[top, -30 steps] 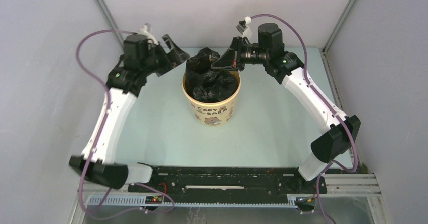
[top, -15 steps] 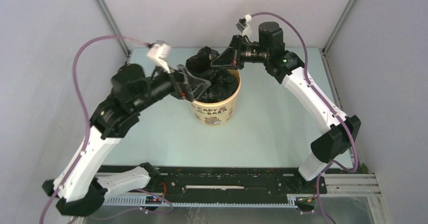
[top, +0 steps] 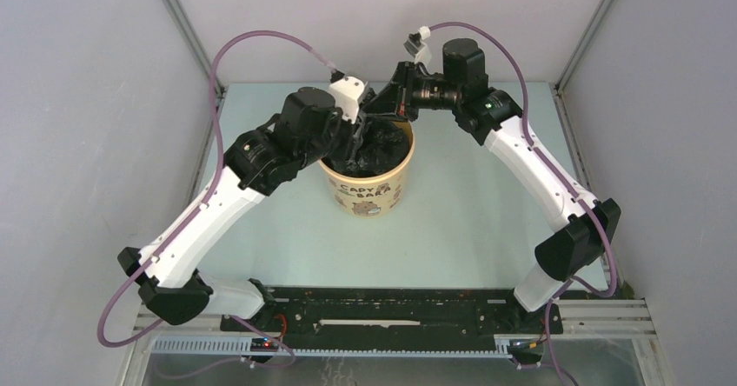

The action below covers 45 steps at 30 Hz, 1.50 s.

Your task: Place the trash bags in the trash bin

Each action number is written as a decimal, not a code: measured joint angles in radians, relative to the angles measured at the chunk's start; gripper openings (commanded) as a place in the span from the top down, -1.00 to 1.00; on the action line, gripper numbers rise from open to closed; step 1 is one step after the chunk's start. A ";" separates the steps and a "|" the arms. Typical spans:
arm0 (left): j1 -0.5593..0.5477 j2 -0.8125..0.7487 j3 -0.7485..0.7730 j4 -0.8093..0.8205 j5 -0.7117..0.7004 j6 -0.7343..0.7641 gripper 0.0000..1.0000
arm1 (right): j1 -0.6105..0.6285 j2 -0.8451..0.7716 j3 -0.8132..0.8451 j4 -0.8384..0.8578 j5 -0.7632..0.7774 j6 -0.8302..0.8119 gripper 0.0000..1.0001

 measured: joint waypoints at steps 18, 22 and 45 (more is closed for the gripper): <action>0.029 -0.204 -0.226 0.190 0.007 -0.275 0.93 | 0.097 -0.161 -0.108 -0.155 0.370 -0.579 -0.84; 0.082 -0.241 -0.291 0.244 0.036 -0.352 0.97 | 0.186 -0.253 -0.230 -0.090 0.510 -0.701 -0.80; 0.167 -0.321 -0.477 0.433 0.165 -0.586 0.99 | 0.068 -0.453 -0.358 0.148 0.419 -0.499 -0.69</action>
